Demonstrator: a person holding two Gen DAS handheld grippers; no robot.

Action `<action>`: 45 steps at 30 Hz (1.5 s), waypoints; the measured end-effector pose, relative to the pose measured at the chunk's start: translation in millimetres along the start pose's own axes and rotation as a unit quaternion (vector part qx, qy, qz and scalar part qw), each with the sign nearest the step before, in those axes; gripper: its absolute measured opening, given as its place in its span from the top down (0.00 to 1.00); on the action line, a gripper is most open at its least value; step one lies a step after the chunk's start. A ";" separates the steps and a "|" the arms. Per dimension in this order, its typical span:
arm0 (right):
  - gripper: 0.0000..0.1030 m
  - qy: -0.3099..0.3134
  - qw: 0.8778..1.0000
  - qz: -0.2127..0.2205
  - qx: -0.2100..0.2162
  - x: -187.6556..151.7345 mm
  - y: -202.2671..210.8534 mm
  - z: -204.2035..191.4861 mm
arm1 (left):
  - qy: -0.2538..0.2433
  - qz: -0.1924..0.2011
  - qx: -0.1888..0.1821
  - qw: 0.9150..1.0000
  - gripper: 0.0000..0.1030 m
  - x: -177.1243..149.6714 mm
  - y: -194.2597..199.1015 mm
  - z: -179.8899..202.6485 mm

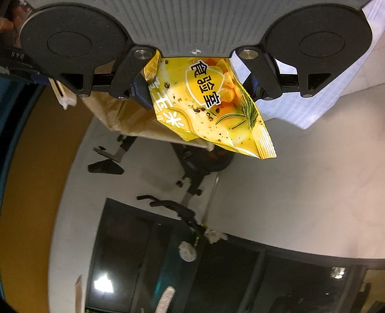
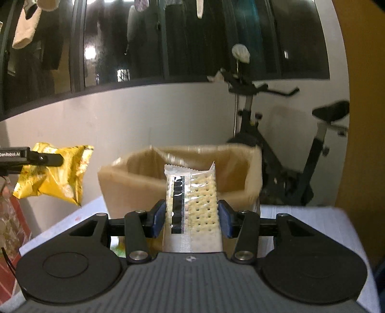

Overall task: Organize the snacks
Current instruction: 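Carry the yellow bag and cracker pack over the box and open both grippers, then withdraw both tools from the box back toward the snack pile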

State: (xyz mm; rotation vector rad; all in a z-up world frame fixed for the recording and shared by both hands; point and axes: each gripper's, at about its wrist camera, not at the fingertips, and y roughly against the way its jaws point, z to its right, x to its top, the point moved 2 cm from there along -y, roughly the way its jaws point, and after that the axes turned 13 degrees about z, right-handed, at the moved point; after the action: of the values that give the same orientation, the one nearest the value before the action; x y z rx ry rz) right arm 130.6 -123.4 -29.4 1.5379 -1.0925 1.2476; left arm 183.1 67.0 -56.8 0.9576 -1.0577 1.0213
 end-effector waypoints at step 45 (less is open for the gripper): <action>0.33 -0.027 0.998 -0.049 -0.041 -1.1 -102.6 26.4 | -0.082 -0.097 -0.009 0.992 0.11 -16.3 -128.0 25.8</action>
State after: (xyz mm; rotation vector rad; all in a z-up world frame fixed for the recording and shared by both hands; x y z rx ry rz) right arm 235.7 -122.4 -43.2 1.5509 -1.0761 1.0873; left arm 297.8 7.8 -82.5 1.1202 -1.0844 0.7824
